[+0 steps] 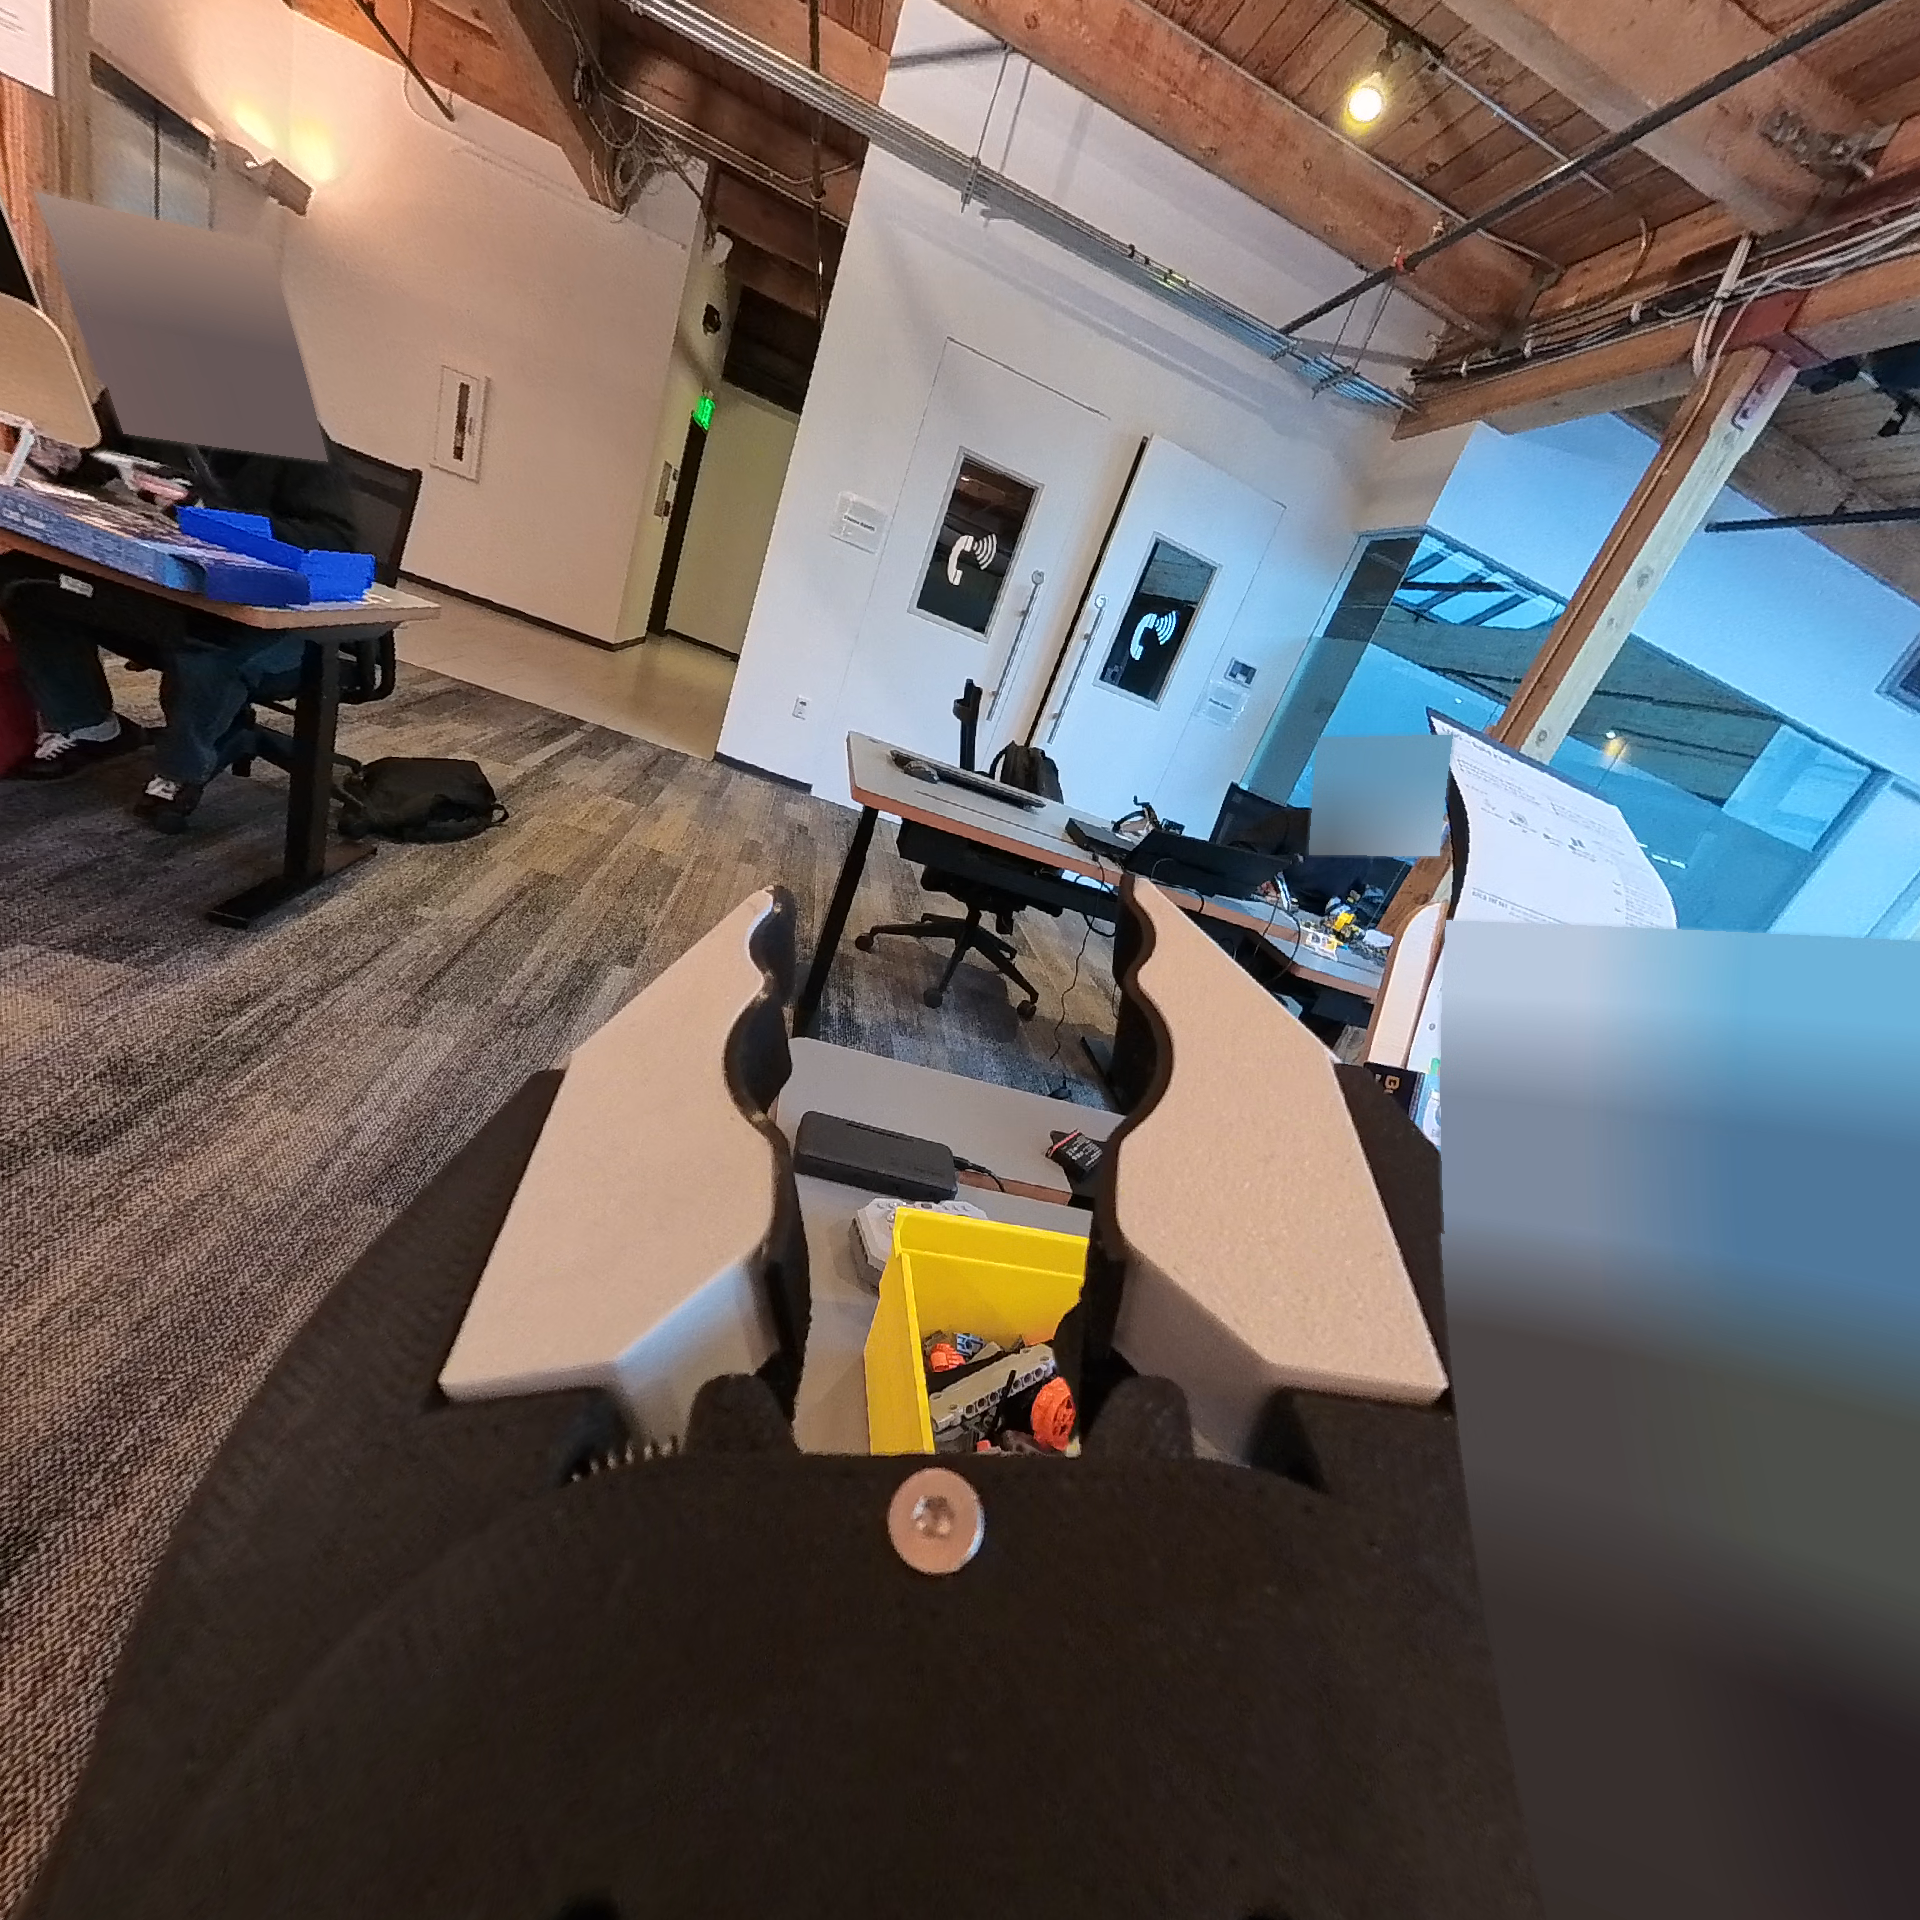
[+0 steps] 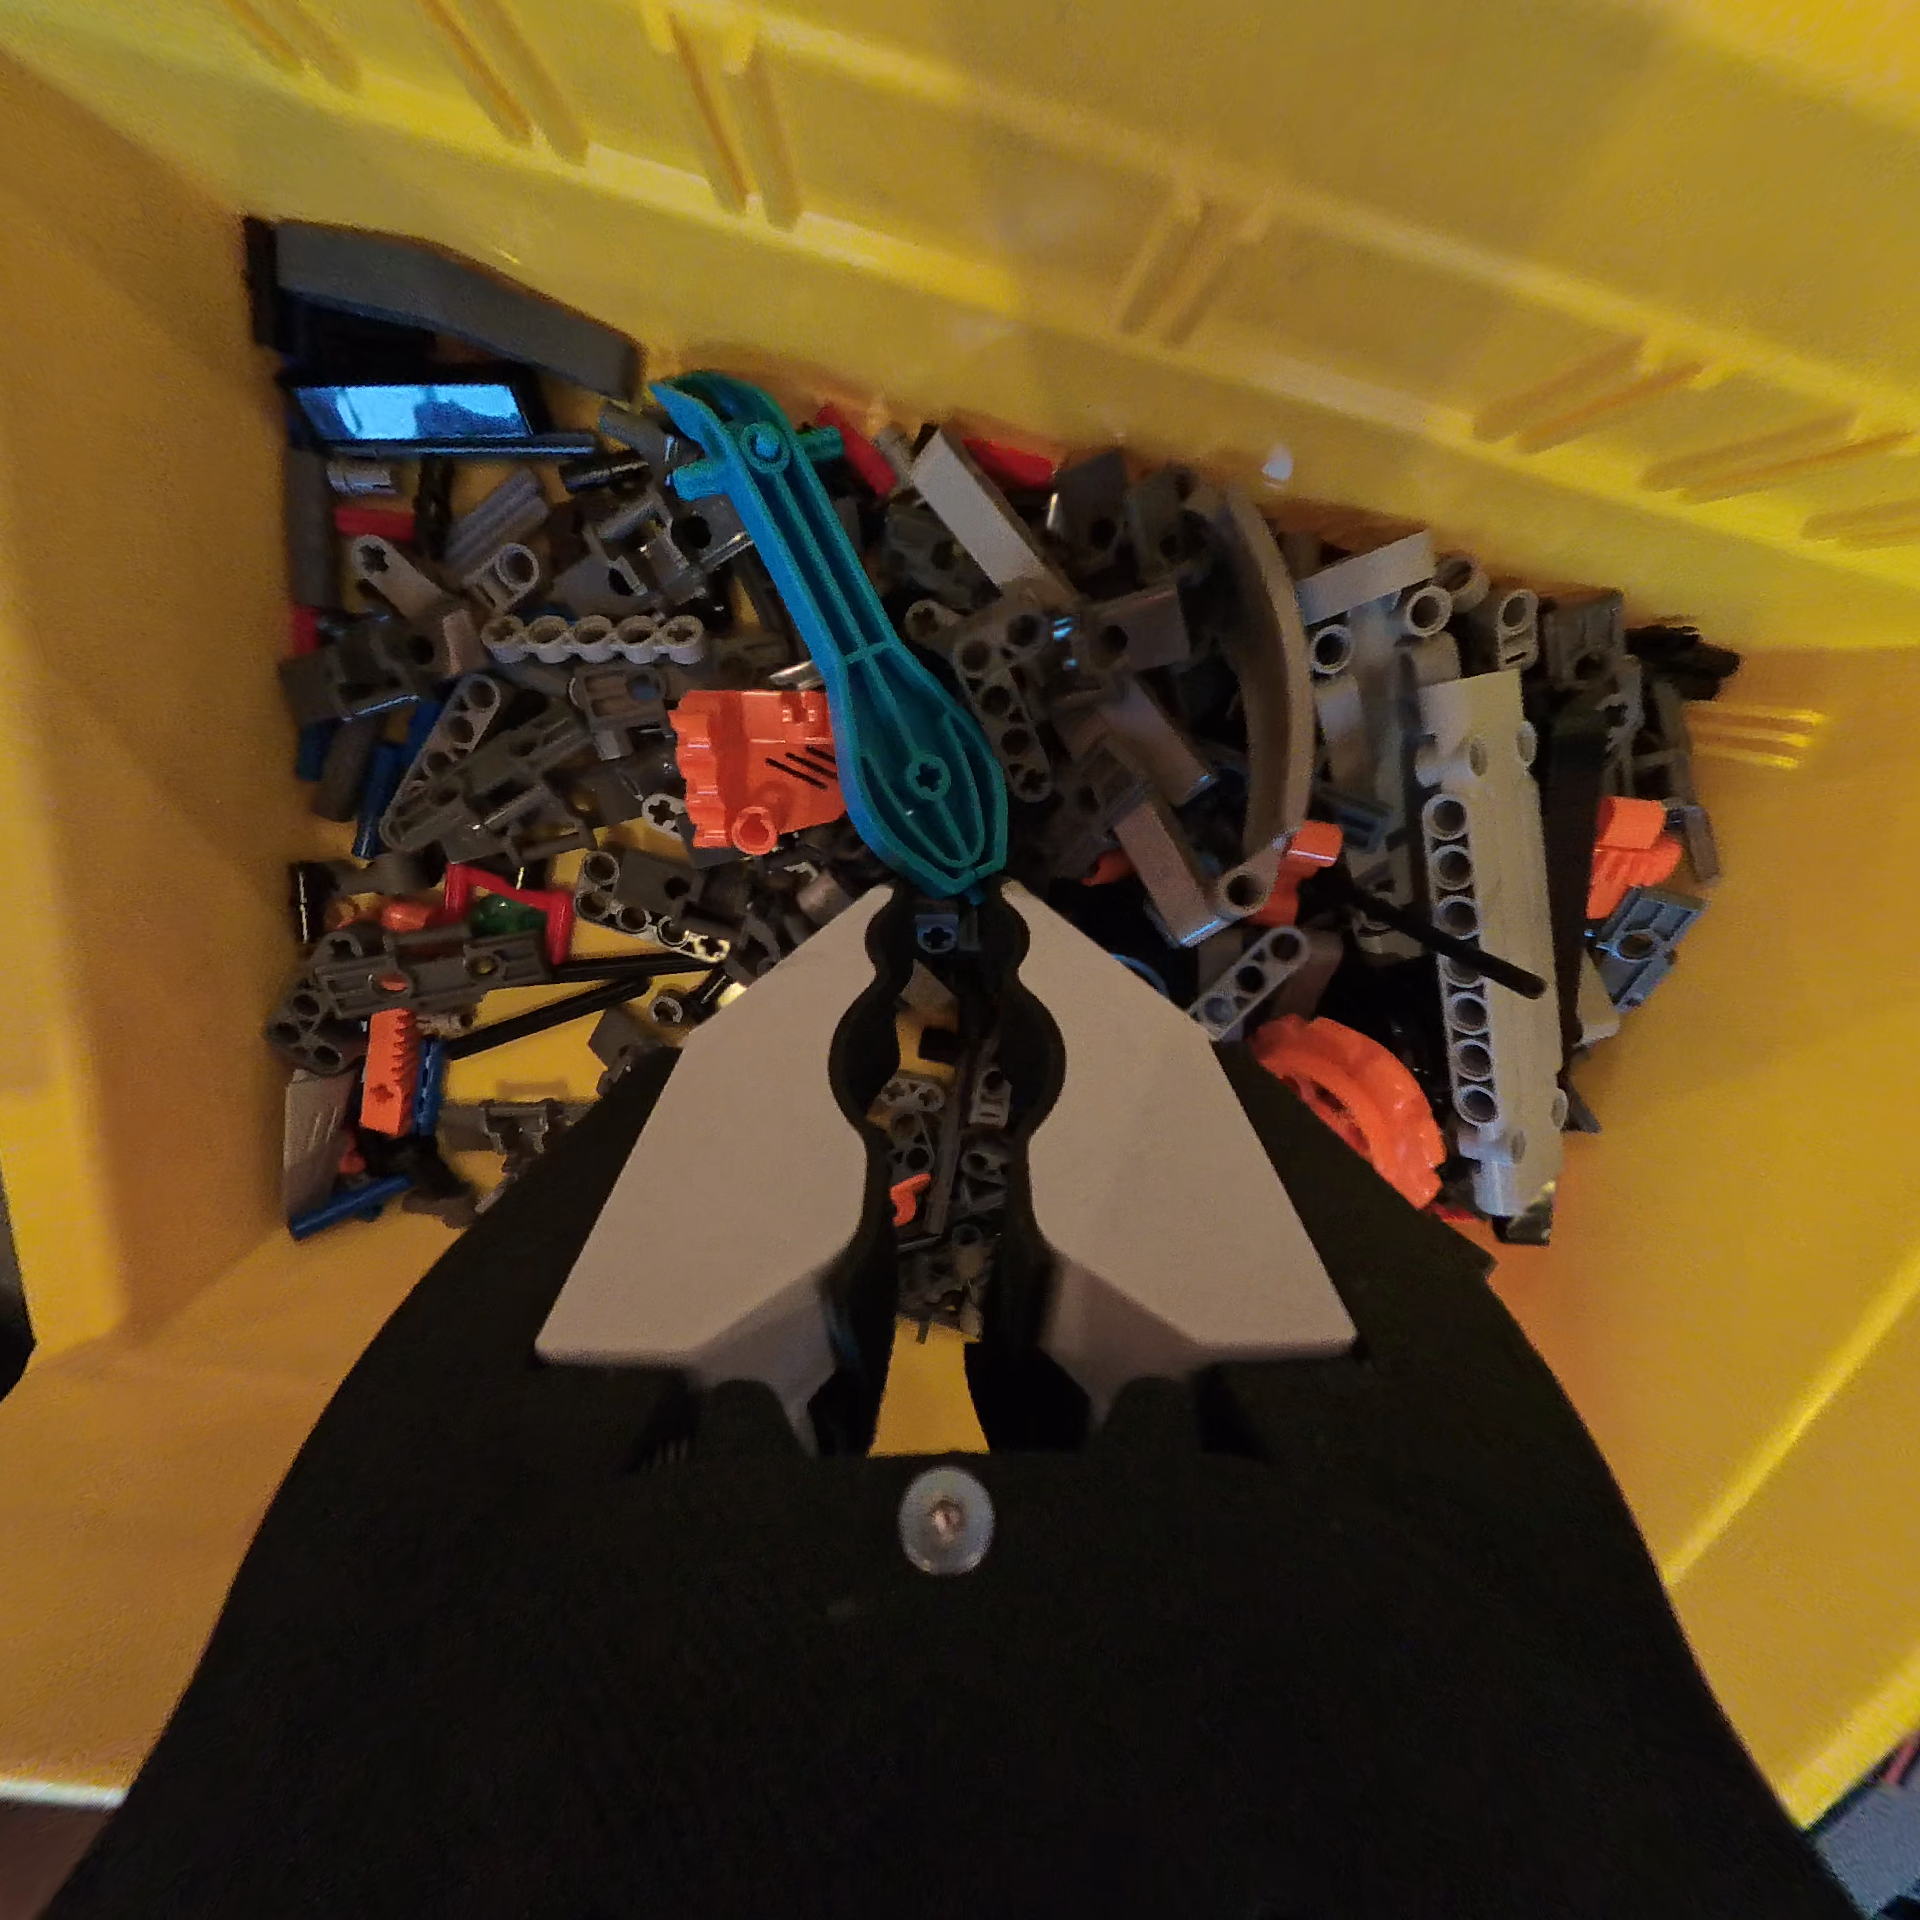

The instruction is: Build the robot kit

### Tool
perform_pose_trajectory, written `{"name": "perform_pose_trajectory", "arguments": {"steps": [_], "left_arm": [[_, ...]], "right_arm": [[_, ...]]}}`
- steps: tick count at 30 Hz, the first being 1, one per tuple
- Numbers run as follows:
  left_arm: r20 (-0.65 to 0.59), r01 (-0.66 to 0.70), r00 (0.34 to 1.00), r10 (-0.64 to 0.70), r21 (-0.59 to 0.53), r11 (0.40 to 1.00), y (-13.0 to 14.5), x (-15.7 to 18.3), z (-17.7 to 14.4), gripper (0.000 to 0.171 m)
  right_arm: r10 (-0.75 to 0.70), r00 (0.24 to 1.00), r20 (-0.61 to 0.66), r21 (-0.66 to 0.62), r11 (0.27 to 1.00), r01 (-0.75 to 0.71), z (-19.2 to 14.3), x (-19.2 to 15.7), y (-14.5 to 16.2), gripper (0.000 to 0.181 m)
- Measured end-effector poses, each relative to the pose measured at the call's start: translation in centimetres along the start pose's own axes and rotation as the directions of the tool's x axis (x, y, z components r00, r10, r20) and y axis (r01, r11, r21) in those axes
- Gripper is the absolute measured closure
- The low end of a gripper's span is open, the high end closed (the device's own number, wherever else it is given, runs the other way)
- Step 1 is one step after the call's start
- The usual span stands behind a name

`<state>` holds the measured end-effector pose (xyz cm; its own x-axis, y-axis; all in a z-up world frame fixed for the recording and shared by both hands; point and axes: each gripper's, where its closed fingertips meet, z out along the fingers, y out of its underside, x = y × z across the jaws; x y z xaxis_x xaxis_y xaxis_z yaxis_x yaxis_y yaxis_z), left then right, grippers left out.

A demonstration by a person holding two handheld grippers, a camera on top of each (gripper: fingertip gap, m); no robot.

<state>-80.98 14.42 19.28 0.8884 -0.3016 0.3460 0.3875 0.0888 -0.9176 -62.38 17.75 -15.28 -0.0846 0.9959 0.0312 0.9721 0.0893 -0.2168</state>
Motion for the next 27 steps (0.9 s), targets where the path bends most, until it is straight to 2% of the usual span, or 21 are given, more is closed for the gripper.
{"name": "perform_pose_trajectory", "arguments": {"steps": [12,15,18,21,23,27], "left_arm": [[-0.002,-0.001,1.0,0.001,0.001,1.0,0.0,0.1,0.0,0.113],[-0.004,-0.009,1.0,0.009,-0.006,1.0,0.1,0.3,0.1,0.113],[-0.006,-0.007,1.0,0.007,-0.006,1.0,0.1,0.3,0.1,0.113],[-0.003,-0.005,1.0,0.005,0.001,1.0,0.0,0.2,0.0,0.113],[-0.005,-0.004,1.0,0.004,0.003,1.0,-0.1,0.2,0.0,0.113],[-0.006,-0.004,1.0,0.004,-0.001,1.0,0.0,0.2,-0.1,0.113]], "right_arm": [[-0.052,0.992,0.11,-0.077,0.995,0.061,-0.2,-2.9,1.3,0.169],[-0.07,0.975,0.211,-0.086,0.992,0.09,-0.3,-5.0,1.7,0.167],[-0.11,0.964,0.242,-0.107,0.984,0.14,-0.1,-6.1,2.0,0.164],[-0.142,0.945,0.294,-0.074,0.983,0.17,-0.5,-7.2,1.8,0.162],[-0.165,0.913,0.374,-0.036,0.981,0.192,-1.0,-8.8,1.6,0.162],[-0.137,0.939,0.314,-0.053,0.985,0.162,-1.6,-7.7,1.9,0.15]]}}
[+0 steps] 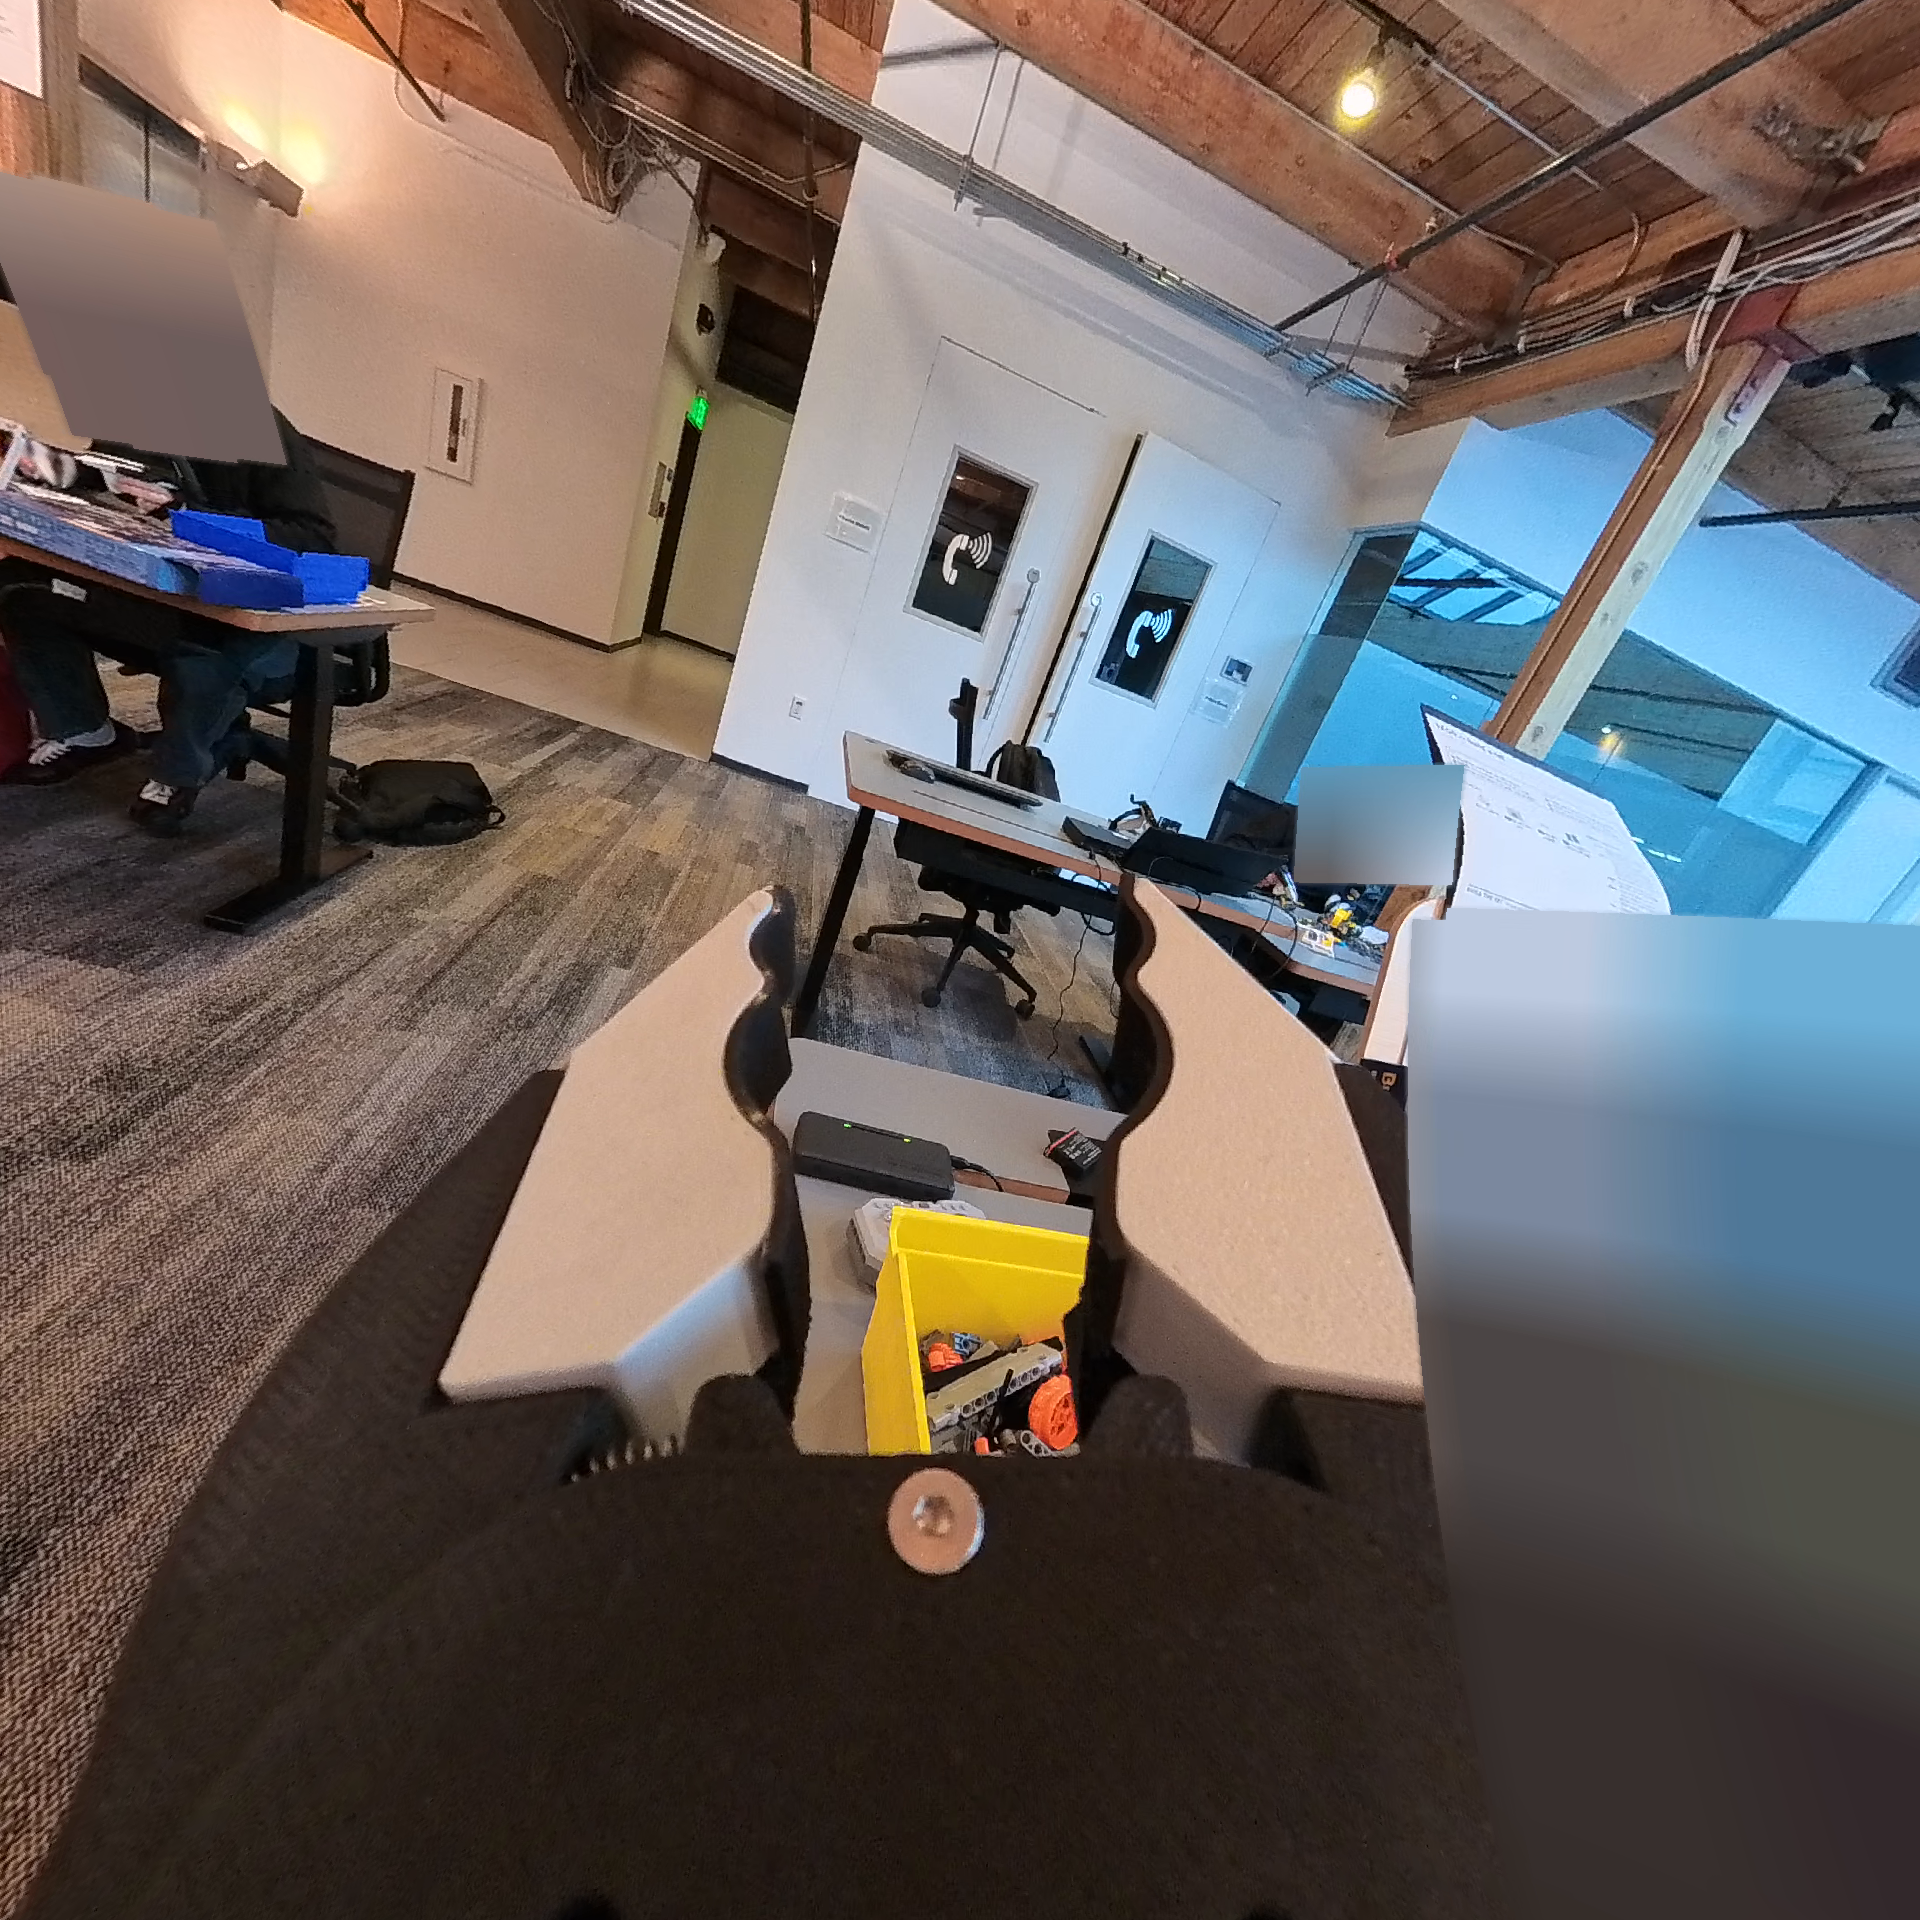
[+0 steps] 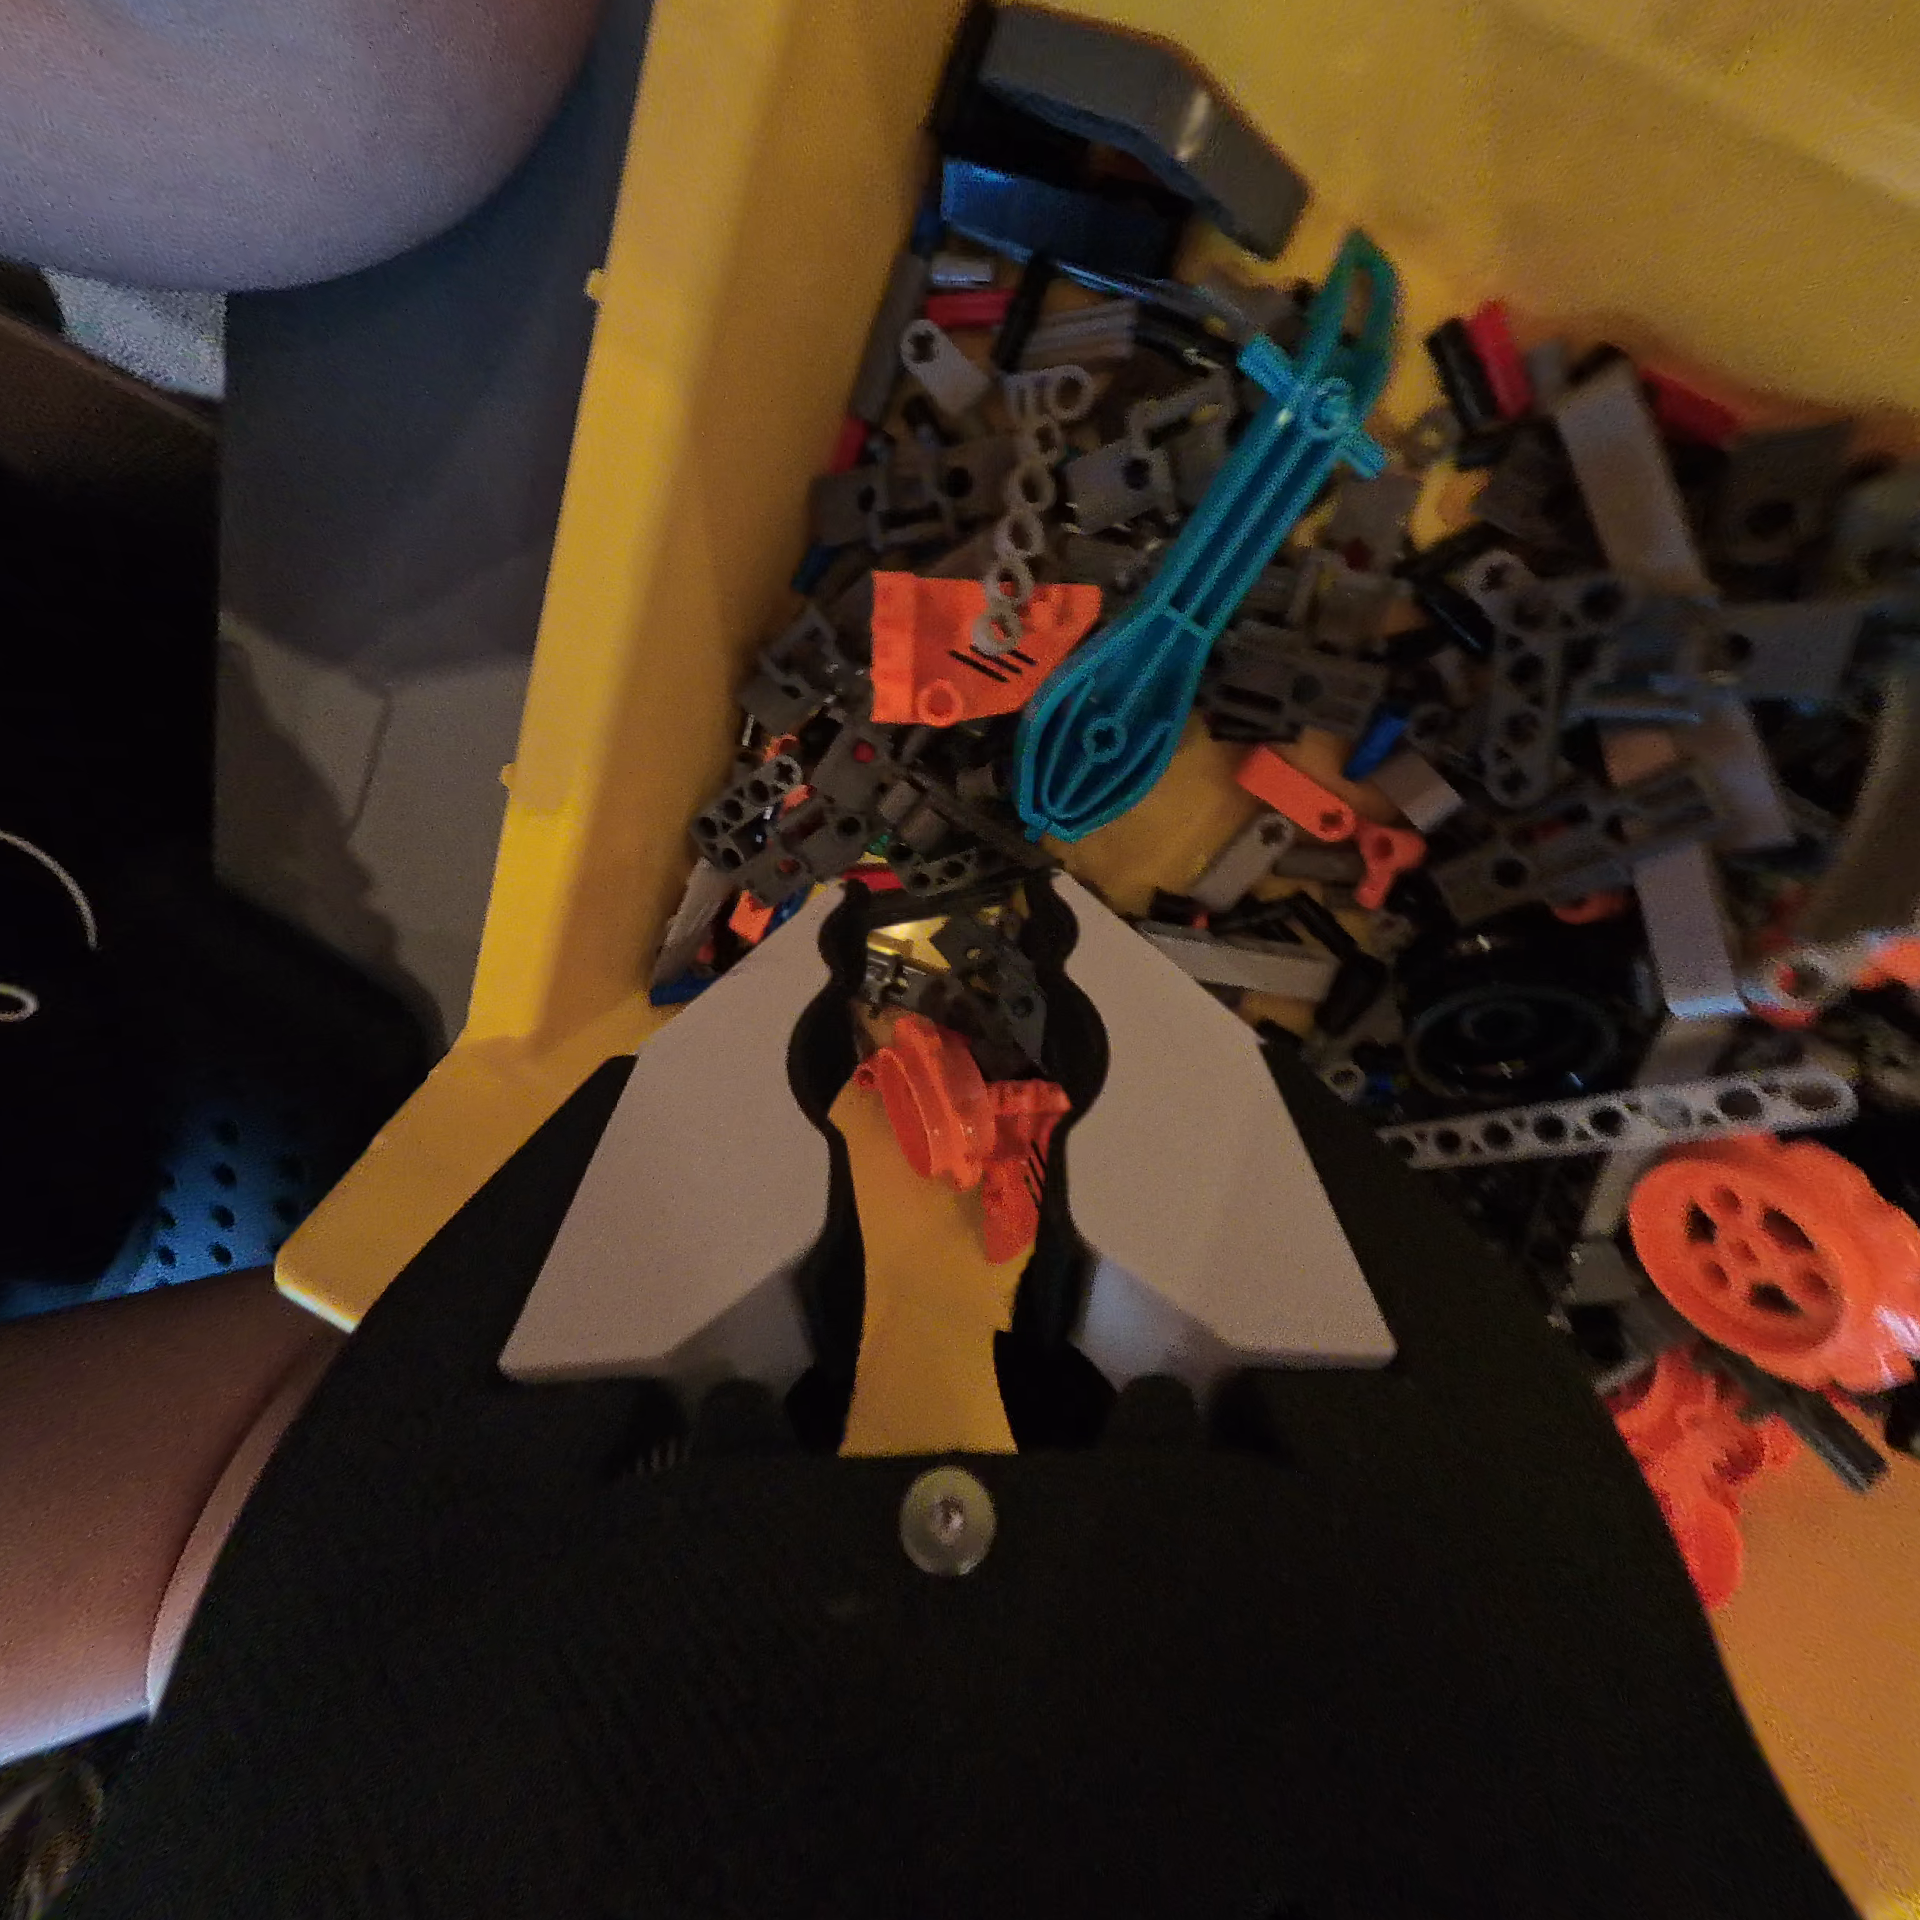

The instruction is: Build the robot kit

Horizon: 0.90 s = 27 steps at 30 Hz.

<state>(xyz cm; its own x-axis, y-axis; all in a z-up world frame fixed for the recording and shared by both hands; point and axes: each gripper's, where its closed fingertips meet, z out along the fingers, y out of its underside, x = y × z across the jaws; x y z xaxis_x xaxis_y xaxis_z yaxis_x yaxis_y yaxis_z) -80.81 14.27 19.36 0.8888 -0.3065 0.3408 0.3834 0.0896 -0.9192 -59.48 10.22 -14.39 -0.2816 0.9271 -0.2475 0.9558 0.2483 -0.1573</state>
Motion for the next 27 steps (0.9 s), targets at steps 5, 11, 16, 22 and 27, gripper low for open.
{"name": "perform_pose_trajectory", "arguments": {"steps": [5,11,16,22,27], "left_arm": [[0.001,0.002,1.0,-0.002,0.005,1.0,-0.1,0.0,0.0,0.113],[0.001,-0.003,1.0,0.003,-0.001,1.0,0.0,0.1,0.0,0.113],[-0.001,0.003,1.0,-0.003,0.004,1.0,-0.1,0.0,-0.1,0.113],[0.0,0.006,1.0,-0.006,0.006,1.0,-0.1,-0.1,-0.1,0.113],[0.001,0.002,1.0,-0.002,0.002,1.0,0.0,-0.1,0.0,0.113]], "right_arm": [[0.092,0.988,-0.121,0.109,0.991,-0.079,-1.7,2.7,-1.2,0.137],[0.122,0.989,-0.083,0.069,0.991,-0.117,0.6,3.0,-2.2,0.131],[0.131,0.985,-0.114,0.104,0.987,-0.119,-0.5,3.8,-2.0,0.156],[0.161,0.945,-0.286,0.221,0.97,-0.099,-5.0,6.0,-0.8,0.156],[0.296,0.853,-0.43,0.304,0.937,-0.172,-7.7,10.3,1.2,0.157]]}}
